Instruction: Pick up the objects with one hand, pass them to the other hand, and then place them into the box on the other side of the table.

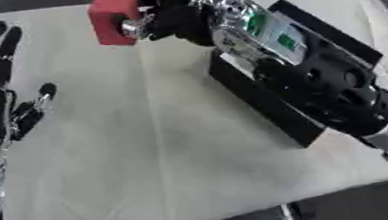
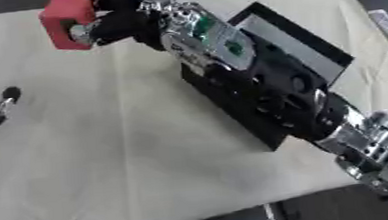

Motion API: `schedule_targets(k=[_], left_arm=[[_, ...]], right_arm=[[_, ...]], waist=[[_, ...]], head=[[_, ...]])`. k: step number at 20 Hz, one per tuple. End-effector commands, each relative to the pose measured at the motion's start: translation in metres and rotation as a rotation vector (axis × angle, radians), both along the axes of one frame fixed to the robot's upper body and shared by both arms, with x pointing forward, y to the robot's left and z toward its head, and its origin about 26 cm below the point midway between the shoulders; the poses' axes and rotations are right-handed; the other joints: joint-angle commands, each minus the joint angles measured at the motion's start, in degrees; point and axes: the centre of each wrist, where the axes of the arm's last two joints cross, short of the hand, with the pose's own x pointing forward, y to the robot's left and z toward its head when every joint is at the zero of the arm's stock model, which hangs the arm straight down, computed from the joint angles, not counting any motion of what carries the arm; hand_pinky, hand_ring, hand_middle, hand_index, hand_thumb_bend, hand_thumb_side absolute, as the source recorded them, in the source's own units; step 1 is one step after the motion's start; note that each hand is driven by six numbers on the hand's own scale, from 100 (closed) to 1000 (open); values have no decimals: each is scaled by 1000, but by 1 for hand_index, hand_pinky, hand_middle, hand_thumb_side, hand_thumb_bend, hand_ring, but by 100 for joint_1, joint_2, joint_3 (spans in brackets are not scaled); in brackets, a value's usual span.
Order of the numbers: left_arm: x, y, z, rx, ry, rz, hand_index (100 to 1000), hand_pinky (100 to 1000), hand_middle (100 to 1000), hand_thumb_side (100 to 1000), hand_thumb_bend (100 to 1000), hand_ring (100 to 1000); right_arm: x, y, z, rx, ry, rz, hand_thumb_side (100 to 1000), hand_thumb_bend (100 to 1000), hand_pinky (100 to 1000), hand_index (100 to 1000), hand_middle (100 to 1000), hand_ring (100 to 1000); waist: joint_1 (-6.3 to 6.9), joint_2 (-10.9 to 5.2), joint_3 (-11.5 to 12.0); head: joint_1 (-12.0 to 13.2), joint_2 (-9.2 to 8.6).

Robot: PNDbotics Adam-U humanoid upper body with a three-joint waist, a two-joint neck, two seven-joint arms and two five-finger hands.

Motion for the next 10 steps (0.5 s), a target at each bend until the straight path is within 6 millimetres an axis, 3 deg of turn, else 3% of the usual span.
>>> schedule_targets(k=[1, 6, 10], left_arm=[[5, 21, 7, 18, 10, 28, 863, 819, 753, 100, 740, 767], [5, 65, 15, -23, 145, 42, 809, 802, 722, 157, 622, 742], [-3, 114, 35, -171, 289, 18, 791, 763, 696, 250, 435, 706]], right_arm=[[-9, -18, 16, 9, -44, -37, 100, 133, 953, 766, 466, 768], [-31, -53, 21, -44, -60, -106, 100, 122, 943, 770, 490, 769], [-51, -91, 23, -109, -117, -210, 100, 114, 933, 776, 514, 767]], waist=[[21, -204, -31], [16, -222, -69], [6, -182, -77]], head=[[-57, 29], [-160, 21], [-319, -41]])
